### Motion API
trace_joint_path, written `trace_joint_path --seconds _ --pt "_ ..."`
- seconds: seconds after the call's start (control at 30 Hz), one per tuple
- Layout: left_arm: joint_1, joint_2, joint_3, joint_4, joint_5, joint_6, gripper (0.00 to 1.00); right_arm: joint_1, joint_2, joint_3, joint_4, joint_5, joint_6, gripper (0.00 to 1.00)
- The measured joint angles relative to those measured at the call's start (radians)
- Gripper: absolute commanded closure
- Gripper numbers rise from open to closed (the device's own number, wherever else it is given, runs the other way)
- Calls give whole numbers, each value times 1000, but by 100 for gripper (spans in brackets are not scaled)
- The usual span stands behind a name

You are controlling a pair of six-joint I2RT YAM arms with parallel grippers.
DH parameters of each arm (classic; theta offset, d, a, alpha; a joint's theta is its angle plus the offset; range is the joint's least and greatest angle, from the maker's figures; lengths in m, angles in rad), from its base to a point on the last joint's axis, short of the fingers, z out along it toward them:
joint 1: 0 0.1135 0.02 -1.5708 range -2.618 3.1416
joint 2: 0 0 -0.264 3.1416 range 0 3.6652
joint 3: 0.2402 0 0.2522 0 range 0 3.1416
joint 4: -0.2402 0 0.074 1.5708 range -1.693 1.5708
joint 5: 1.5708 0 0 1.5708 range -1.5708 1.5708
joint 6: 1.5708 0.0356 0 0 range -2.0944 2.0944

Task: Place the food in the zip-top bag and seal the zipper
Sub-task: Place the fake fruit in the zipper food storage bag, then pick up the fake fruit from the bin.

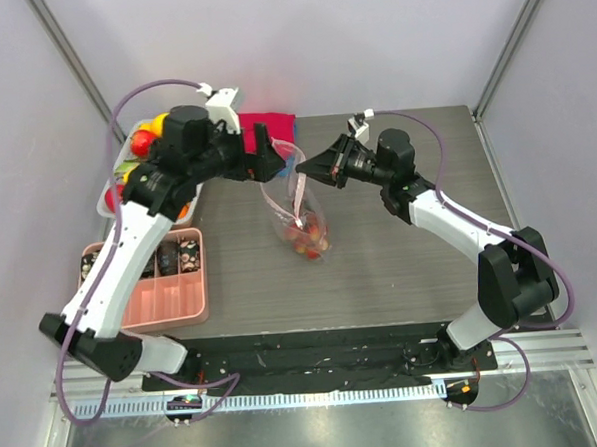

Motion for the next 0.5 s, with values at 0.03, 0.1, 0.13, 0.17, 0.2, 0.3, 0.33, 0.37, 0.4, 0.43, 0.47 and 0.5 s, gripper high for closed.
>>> trace_joint_path --seconds 0.03,0.1,0.13,0.17,0.2,0.3,0.33,0.37,0.4,0.43,0.47,0.5 --pt "13 -23 3 0 10 20 3 0 0 0 -12 0 -17 99" --pt "87 -63 16 -3 48 53 4 0 -2 3 -54 2 -72 99" --pt "137 -74 24 -2 57 65 5 0 -2 9 -88 6 -108 99" --pt "195 -80 35 -3 64 75 6 0 -2 19 -128 12 -142 99" --pt "245 -79 46 -5 70 92 6 0 -2 26 -160 16 -171 99" --pt "379 -32 100 -34 69 155 9 0 -2 43 -218 23 -237 99" --pt "412 -5 121 -49 68 184 9 0 -2 44 -228 24 -249 99" --pt "440 32 142 -68 68 215 10 1 -2 44 -232 25 -260 99" --pt "461 60 156 -81 67 237 10 2 -2 44 -236 25 -264 99" --pt "489 98 174 -101 67 266 10 4 -2 46 -238 25 -269 99" --pt "509 139 188 -116 65 294 10 8 -1 50 -238 25 -272 99" --pt "531 182 203 -132 59 314 10 12 0 57 -240 25 -276 99"
